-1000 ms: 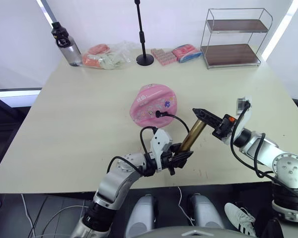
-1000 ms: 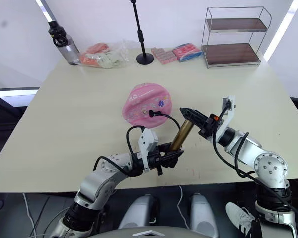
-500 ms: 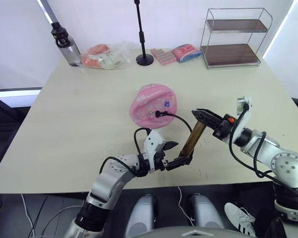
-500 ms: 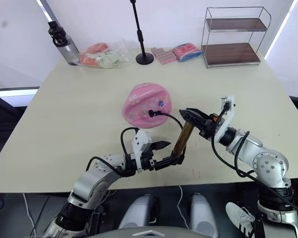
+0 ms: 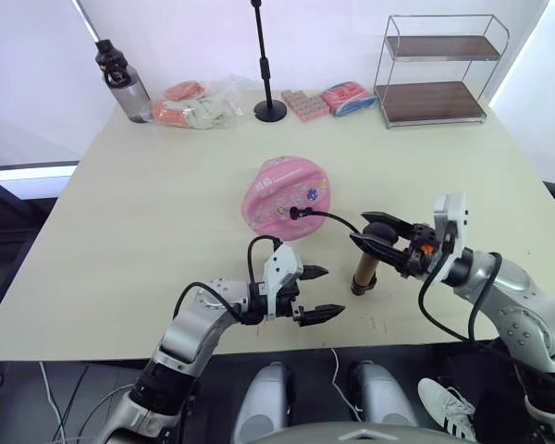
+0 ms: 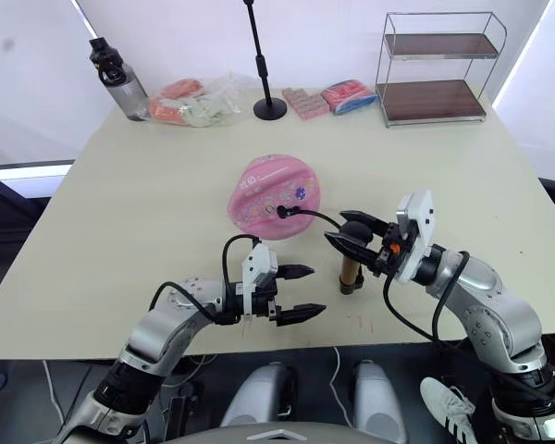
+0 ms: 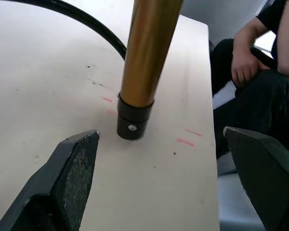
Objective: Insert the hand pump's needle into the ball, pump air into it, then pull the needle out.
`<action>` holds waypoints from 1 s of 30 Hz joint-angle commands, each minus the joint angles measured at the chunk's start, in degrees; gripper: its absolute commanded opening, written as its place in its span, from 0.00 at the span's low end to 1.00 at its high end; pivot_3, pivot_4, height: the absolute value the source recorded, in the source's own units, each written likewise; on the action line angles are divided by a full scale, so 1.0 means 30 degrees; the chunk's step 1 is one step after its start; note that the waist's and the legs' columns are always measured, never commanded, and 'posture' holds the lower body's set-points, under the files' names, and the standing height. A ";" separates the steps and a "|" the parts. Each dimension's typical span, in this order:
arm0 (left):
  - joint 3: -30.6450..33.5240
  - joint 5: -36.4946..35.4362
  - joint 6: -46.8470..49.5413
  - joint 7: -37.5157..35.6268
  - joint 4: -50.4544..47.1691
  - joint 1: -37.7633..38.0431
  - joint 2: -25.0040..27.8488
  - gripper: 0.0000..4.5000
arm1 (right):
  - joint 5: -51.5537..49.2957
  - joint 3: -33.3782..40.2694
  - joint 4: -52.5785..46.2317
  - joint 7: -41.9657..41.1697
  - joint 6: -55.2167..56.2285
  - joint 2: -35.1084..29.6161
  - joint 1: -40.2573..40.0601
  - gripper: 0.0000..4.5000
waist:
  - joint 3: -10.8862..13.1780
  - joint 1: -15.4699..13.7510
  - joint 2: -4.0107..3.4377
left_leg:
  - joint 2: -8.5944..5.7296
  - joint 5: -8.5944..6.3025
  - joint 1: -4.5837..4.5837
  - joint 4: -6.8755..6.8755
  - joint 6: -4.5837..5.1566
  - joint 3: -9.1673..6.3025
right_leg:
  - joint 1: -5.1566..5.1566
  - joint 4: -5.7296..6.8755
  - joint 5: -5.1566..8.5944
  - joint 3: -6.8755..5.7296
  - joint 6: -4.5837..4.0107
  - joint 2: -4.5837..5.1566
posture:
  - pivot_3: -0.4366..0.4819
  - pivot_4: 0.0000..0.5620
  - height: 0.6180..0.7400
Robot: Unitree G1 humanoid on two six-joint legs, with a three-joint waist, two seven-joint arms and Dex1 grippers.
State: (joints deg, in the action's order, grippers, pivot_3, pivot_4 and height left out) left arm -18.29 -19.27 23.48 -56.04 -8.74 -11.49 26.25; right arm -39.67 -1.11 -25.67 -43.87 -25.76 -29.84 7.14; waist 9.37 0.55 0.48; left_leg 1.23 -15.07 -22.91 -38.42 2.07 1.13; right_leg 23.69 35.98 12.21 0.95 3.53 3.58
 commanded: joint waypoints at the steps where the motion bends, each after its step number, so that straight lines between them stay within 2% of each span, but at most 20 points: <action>1: -0.0649 0.0746 -0.1001 -0.0524 0.1281 -0.0801 -0.0364 0.98 | 0.1596 -0.0200 0.0213 -0.1198 0.2319 -0.0077 -0.0262 0.46 | 0.0004 0.0005 0.0005 | -0.0002 0.0000 0.0000 0.0000 0.0000 0.0007 | 0.0001 -0.0001 -0.0001 0.0002 0.0000 0.0001 | 0.48 0.27 1.00; 11: -0.1884 0.3225 -0.1955 0.0512 0.5520 -0.3534 -0.2772 0.98 | 0.2415 0.0082 0.1529 -0.1601 0.3781 0.0454 -0.0638 0.46 | 0.0006 -0.0010 0.0026 | -0.0003 0.0001 0.0013 -0.0016 0.0000 0.0007 | -0.0021 0.0003 -0.0033 -0.0004 -0.0025 -0.0004 | 0.48 0.27 1.00; 23: -0.2649 0.5233 -0.2879 0.1365 0.8634 -0.4443 -0.5089 0.98 | 0.2117 0.0059 0.1247 -0.0571 0.2465 0.0526 -0.0492 0.46 | -0.0007 -0.0089 0.0049 | -0.0006 0.0001 0.0016 -0.0024 0.0000 0.0001 | -0.0031 0.0004 -0.0043 -0.0010 -0.0013 -0.0002 | 0.48 0.27 1.00; 30: -0.2812 0.5397 -0.3595 0.1303 0.9102 -0.3439 -0.5850 0.98 | 0.2049 0.0091 0.1337 -0.0357 0.2170 0.0582 -0.0239 0.46 | -0.0015 -0.0112 0.0057 | -0.0006 0.0001 0.0024 -0.0024 0.0000 -0.0005 | -0.0037 0.0005 -0.0044 -0.0013 -0.0013 -0.0001 | 0.48 0.27 1.00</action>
State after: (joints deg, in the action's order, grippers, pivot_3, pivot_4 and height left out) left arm -25.40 -3.41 13.20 -51.93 18.15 -22.94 9.31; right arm -34.32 -1.76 -22.12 -45.92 -18.68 -27.99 6.26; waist 9.32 0.21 0.65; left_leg 1.22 -15.07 -22.84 -38.49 2.07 1.10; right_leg 23.58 35.99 12.08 0.91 3.49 3.58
